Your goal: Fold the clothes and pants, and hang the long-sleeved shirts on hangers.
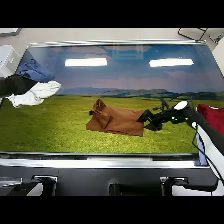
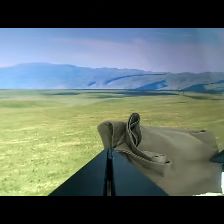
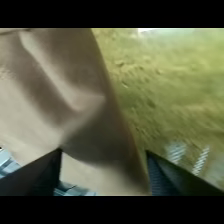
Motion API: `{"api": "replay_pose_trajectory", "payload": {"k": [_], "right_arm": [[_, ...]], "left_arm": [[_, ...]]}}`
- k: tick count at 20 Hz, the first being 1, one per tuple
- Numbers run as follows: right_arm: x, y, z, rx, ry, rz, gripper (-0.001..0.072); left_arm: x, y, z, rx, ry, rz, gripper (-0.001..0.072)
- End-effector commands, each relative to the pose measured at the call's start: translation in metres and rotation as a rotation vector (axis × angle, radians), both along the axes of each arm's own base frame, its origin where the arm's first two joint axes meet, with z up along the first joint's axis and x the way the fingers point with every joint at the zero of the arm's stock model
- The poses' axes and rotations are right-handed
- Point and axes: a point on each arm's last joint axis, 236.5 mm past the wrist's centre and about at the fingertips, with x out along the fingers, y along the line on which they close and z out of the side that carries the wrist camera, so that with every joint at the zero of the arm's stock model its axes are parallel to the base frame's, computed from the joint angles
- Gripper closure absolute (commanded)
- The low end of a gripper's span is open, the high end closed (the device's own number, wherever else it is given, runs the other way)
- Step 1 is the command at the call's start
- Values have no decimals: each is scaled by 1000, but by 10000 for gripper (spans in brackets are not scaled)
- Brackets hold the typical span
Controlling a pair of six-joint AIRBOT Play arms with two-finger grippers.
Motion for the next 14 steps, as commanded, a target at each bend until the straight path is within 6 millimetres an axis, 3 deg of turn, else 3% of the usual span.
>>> {"api": "replay_pose_trajectory", "payload": {"k": [1,3,5,7,8,11,14], "right_arm": [[-1,17,-13,79,12,1,340],[5,20,-7,106,-44,25,674],[19,27,28,206,-181,119,676],[41,10,74,250,-265,127,678],[57,-9,103,243,-317,99,678],[94,-90,187,105,-454,-57,678],[97,-170,244,-76,-520,-194,677]], "left_arm": [[0,0,0,-11,4,7,686],[0,0,0,-11,5,7,687],[0,0,0,-11,5,7,687],[0,0,0,-11,4,7,686],[0,0,1,-11,4,7,686],[0,0,1,-10,4,7,686],[0,0,1,-10,3,7,686]]}}
